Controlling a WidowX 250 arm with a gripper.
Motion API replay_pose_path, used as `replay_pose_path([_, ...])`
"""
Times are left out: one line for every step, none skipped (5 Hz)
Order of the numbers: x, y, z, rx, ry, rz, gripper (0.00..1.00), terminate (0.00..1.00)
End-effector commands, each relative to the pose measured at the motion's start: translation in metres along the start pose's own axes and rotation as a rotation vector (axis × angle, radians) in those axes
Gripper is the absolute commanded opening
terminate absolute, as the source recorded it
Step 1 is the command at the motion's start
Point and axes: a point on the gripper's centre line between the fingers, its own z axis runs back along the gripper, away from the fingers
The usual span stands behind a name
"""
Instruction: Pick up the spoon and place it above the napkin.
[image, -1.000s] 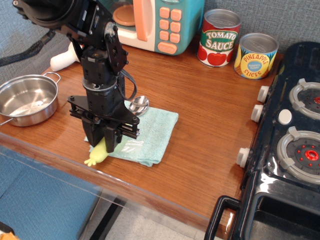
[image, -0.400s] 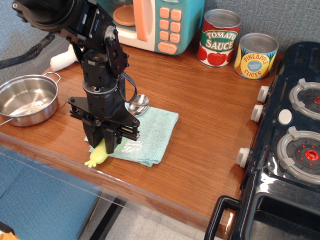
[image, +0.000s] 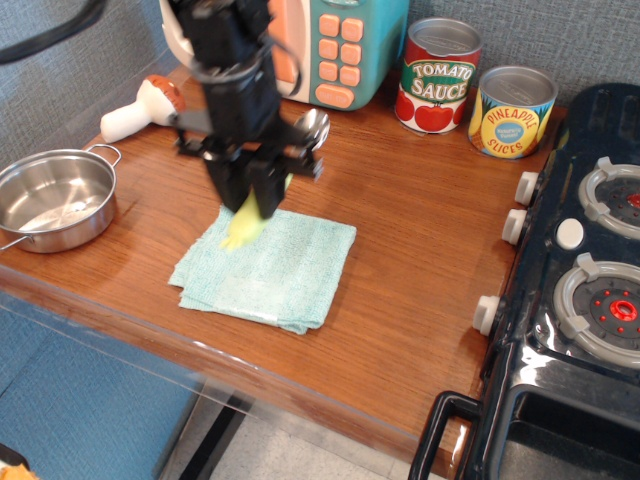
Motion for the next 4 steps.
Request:
replay_pose_path([0.069,-0.031,-0.015,-0.015,-0.008,0.0,0.0,0.0])
replay_pose_path([0.097,-0.041,-0.033,0.015,0.008,0.007,0.0,0.0])
replay_pose_path([0.108,-0.04,-0.05,0.041,0.03,0.003,0.0,0.0])
replay_pose_path([0.11,-0.038,-0.057,0.057,0.044,-0.004,0.0,0.0])
